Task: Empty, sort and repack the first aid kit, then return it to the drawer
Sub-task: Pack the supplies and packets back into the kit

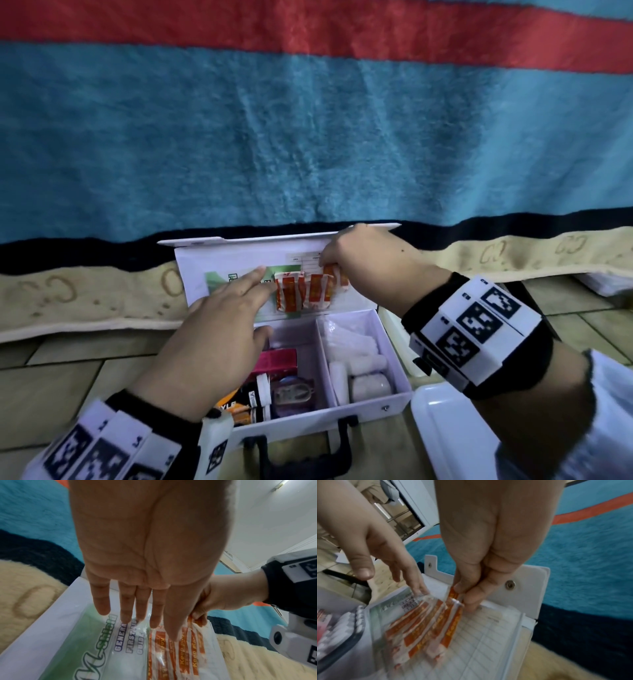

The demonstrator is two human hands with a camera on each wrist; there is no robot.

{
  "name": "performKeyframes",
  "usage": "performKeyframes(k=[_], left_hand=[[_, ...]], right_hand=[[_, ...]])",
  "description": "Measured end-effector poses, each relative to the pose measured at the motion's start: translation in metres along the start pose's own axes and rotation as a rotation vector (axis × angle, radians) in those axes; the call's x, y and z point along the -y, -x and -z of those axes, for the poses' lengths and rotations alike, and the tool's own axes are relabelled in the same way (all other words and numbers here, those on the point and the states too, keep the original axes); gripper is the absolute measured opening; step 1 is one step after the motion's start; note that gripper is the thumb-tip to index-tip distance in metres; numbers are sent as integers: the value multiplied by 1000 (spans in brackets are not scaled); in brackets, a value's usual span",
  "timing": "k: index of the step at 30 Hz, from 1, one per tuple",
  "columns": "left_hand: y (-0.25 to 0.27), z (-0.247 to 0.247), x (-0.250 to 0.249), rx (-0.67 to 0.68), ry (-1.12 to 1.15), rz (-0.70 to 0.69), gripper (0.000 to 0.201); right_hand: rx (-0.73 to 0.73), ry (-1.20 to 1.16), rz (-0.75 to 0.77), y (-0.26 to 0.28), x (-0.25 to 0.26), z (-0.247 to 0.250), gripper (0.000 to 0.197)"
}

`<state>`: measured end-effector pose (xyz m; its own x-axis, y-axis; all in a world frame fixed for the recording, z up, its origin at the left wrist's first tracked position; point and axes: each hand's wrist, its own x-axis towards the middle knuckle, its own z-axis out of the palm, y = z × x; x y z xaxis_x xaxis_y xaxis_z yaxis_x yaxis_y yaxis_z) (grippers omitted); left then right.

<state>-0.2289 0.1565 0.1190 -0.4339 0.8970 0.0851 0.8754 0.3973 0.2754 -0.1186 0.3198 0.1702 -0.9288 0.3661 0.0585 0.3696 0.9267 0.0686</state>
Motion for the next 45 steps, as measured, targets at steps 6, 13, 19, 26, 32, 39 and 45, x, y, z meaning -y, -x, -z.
performKeyframes(k=[6, 13, 19, 26, 32, 39, 45], left_hand=[[2, -1, 0, -6, 6, 5, 61], [4, -1, 0, -9, 13, 2, 60], [1, 0, -2, -38, 2, 10, 59], [0, 4, -19, -109, 17, -3, 54], [-7, -7, -64, -50, 17, -79, 52], [-7, -44, -130, 49, 49, -217, 49], [-11, -76, -196, 265, -44, -478, 41]], right_hand=[[9, -27, -46, 1, 2, -3, 39], [-2, -78, -100, 0, 3, 0, 36], [-15, -80, -157, -3, 4, -2, 29], [-227, -218, -190, 54, -36, 19, 26], [-126, -218, -545, 180, -93, 4, 17], [441, -244, -685, 272, -105, -79, 32], [346, -271, -690, 276, -112, -97, 43]])
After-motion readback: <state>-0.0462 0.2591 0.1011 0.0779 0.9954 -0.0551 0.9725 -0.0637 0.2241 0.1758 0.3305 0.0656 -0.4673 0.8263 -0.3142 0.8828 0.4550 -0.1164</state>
